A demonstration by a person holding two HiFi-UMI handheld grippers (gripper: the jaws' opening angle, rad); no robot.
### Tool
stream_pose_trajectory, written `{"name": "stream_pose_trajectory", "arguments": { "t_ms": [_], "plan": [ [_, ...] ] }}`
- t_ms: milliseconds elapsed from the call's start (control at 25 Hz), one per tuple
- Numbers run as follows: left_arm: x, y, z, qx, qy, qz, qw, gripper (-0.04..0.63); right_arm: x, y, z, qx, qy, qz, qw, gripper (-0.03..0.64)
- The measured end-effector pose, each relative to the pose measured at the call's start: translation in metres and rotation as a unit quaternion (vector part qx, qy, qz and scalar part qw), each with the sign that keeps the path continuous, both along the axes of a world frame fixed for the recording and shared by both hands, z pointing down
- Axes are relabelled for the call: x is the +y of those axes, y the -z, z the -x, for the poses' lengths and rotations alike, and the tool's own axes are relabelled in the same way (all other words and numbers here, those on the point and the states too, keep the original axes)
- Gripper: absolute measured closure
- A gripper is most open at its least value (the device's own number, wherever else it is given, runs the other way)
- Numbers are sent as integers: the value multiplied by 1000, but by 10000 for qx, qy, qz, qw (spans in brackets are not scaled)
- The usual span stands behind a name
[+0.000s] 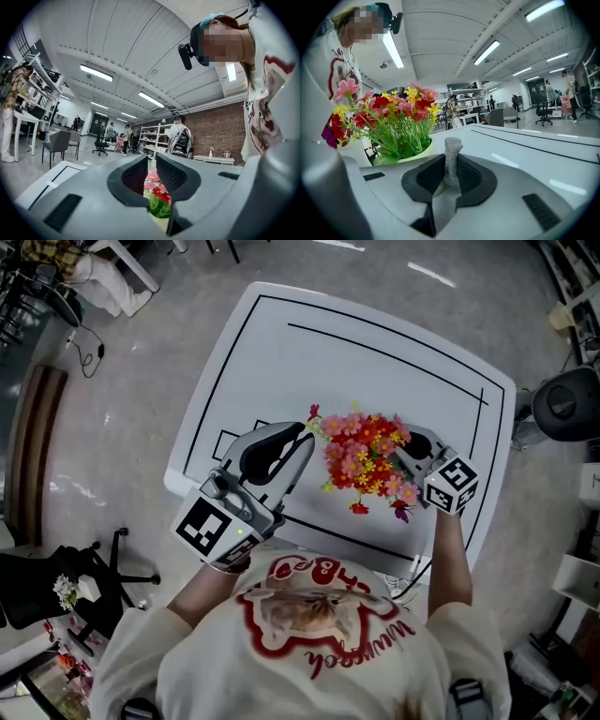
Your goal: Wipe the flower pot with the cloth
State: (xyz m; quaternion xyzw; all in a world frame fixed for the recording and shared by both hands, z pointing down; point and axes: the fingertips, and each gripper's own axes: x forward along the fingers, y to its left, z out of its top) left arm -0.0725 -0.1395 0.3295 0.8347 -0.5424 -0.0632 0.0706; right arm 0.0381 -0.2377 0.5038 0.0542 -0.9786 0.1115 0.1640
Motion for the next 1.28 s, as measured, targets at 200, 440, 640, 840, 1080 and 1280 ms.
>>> {"name": "stream_pose_trajectory", "arguments": {
  "t_ms": [200,440,640,840,1080,1280],
  "plan": [
    [3,-2,3,9,-120,23,9999,534,3,-1,-5,16,-161,-10,9999,554],
    [2,-2,-2,29,-265,-2,9996,534,5,-1,-9,37,-268,-43,9996,554],
    [1,-2,0,45,-296,-1,9996,534,8,-2,-12,19,-403,-36,9992,554],
    [2,-2,0,54,-355,-2,9994,534,9,-1,-16,21,-512,-53,9987,554],
    [3,-5,1,78,-425,19,9991,534,11,-2,-18,16,-657,-55,9978,554],
    [3,-4,0,91,-513,0,9986,534,13,-2,-21,25,-769,-67,9970,554]
  ]
}}
